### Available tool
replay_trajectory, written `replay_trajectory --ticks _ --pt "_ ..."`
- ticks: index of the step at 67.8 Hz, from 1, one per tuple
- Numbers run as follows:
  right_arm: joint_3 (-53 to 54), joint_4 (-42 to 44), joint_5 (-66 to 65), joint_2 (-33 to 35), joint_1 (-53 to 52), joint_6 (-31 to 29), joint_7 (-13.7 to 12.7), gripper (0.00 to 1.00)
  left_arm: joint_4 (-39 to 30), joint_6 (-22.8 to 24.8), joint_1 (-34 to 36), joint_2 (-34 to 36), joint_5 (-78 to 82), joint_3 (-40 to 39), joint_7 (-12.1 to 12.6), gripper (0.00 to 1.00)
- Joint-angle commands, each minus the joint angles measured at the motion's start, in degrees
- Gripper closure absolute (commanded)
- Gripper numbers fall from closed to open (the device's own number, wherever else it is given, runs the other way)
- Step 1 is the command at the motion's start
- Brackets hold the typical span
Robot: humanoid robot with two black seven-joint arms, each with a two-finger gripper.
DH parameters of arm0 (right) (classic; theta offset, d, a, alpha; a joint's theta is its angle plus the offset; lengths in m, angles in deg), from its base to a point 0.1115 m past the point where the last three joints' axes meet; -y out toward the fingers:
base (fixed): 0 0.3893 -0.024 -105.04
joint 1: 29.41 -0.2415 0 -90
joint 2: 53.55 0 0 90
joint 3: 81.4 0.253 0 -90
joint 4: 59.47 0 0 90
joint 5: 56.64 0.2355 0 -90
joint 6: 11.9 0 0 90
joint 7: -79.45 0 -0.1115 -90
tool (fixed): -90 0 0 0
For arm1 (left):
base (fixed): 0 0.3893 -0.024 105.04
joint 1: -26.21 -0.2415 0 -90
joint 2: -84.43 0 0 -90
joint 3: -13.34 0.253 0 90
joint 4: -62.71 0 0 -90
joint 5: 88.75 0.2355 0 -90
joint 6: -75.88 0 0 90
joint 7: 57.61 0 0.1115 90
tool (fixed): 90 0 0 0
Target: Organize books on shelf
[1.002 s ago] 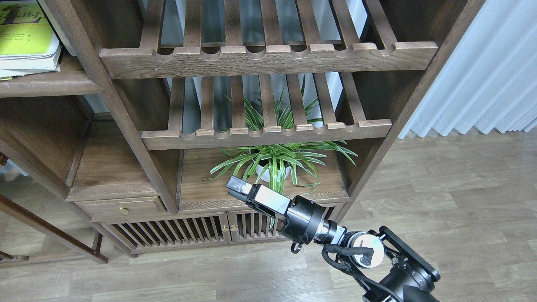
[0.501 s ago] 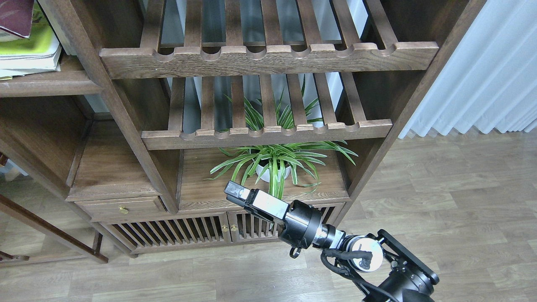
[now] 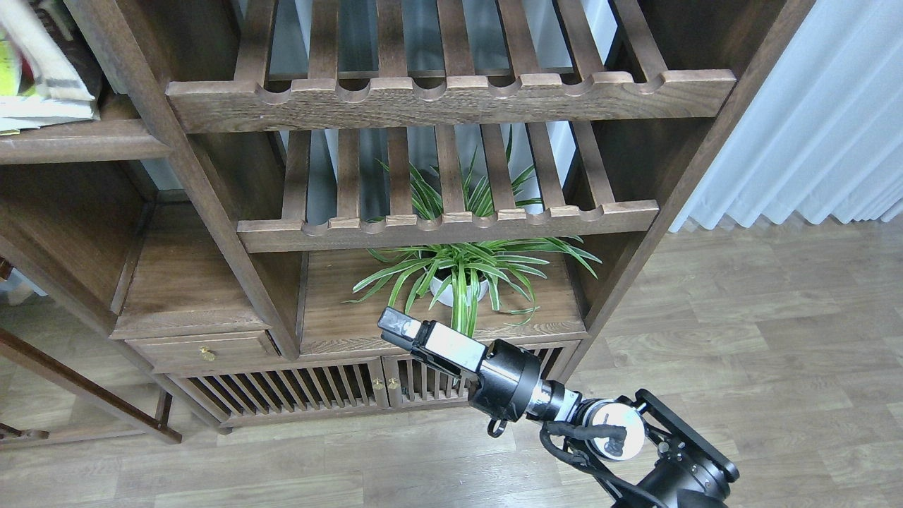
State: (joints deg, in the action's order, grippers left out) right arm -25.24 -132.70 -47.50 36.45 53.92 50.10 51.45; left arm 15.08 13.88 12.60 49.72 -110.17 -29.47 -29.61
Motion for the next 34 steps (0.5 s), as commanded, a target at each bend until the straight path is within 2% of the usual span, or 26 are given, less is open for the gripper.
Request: replay_trajectory --ticks 1,10,18,34 --pt "0.0 0.02 0.09 0.0 -0.01 0.0 0.0 0.01 -5.27 0.0 -0.37 0.6 -0.3 -2.54 0.0 0.35" --pt "0.0 0.02 0.09 0.0 0.17 0.0 0.0 0.01 -8.17 0.0 -0.37 1.13 -0.04 -2.71 -0.14 0.34" --pt "0.0 0.02 0.0 0.0 0.17 0.0 0.0 0.01 -10.99 0.0 -0.63 3.94 0.32 -1.83 0.0 0.28" --pt "0.36 0.02 0.09 0.0 1.05 0.0 0.0 0.01 -14.68 0.0 -0.98 14.04 0.93 3.61 0.0 0.12"
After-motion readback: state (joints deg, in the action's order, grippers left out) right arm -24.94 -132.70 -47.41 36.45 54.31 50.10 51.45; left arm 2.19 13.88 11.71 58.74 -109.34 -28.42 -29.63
